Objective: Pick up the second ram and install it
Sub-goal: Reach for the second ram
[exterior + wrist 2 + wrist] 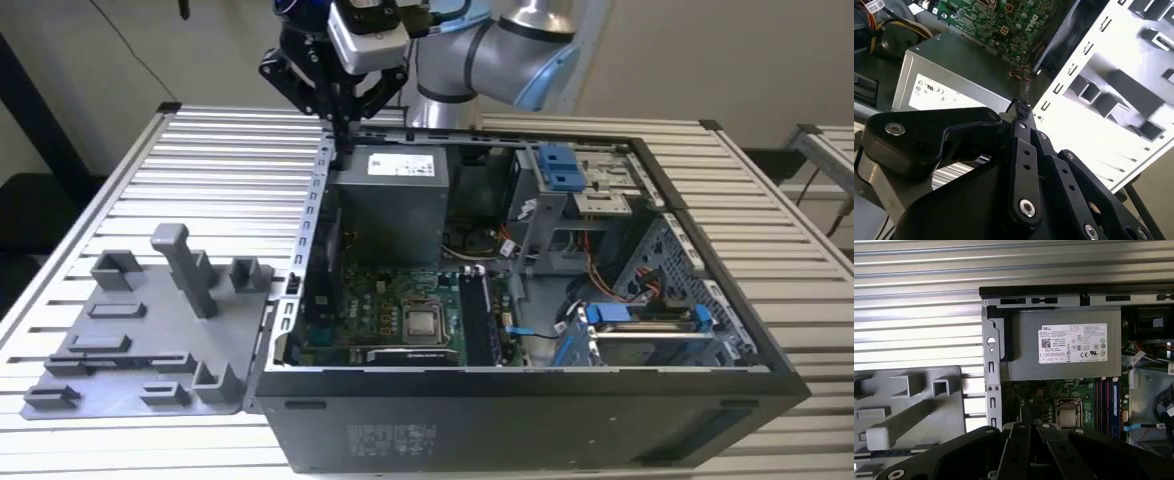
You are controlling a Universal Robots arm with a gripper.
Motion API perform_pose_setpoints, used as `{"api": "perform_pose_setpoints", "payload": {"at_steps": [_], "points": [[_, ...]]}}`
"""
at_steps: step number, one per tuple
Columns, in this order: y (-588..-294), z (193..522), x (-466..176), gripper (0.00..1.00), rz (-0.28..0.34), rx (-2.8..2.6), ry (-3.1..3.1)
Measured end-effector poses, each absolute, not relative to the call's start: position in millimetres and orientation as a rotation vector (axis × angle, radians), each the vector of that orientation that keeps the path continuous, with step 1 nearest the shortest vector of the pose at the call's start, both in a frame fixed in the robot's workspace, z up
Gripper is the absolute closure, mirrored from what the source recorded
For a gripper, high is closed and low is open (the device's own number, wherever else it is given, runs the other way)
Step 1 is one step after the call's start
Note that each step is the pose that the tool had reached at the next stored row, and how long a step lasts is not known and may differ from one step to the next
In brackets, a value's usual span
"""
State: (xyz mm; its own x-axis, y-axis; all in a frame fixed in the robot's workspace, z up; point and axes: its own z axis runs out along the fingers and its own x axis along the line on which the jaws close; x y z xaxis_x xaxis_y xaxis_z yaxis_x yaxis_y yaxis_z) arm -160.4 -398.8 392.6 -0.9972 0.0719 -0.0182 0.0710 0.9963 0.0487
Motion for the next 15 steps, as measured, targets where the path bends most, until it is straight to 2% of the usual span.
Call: {"api": "perform_pose_setpoints", "payload": {"at_steps": [15], "points": [[-398.8, 392.5, -190.0, 0.89, 0.075, 0.111, 3.119]]}}
